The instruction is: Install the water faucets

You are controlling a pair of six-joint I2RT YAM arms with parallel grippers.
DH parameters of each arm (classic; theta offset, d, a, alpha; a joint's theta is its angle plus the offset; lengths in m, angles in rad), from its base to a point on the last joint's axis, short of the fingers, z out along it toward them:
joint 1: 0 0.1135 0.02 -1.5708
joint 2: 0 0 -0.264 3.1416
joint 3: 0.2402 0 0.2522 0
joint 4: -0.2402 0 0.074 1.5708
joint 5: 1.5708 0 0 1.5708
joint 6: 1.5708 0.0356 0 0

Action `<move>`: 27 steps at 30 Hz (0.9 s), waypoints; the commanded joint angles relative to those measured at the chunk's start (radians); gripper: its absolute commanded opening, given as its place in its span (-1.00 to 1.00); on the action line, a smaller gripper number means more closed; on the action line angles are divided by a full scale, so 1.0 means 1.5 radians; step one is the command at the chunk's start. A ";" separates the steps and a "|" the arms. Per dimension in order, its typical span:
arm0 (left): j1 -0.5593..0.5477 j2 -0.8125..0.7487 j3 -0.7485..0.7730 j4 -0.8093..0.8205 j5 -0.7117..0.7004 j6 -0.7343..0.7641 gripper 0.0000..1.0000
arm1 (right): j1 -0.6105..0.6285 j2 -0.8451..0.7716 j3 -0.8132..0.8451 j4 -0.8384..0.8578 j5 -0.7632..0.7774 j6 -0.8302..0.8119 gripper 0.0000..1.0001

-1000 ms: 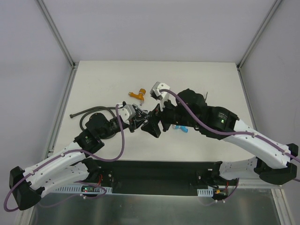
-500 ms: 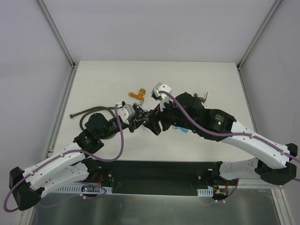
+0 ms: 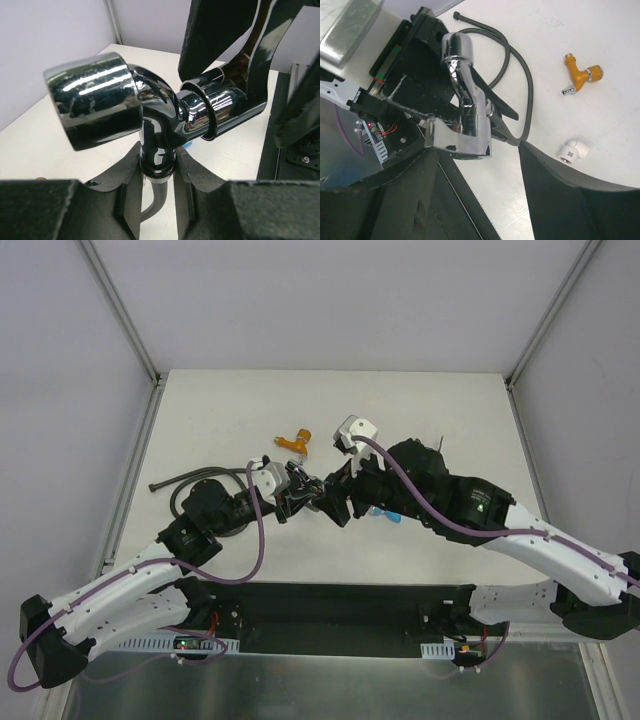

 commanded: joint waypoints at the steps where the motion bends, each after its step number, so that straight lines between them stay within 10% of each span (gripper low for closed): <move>1: -0.004 -0.003 0.051 0.020 0.040 0.016 -1.00 | 0.001 -0.051 0.000 0.034 -0.050 -0.047 0.43; 12: -0.004 0.043 0.113 -0.065 0.268 0.044 -1.00 | -0.147 -0.083 0.036 0.006 -0.332 -0.084 0.60; 27: -0.005 0.054 0.125 -0.082 0.297 0.047 -1.00 | -0.169 0.035 0.055 0.085 -0.465 0.022 0.29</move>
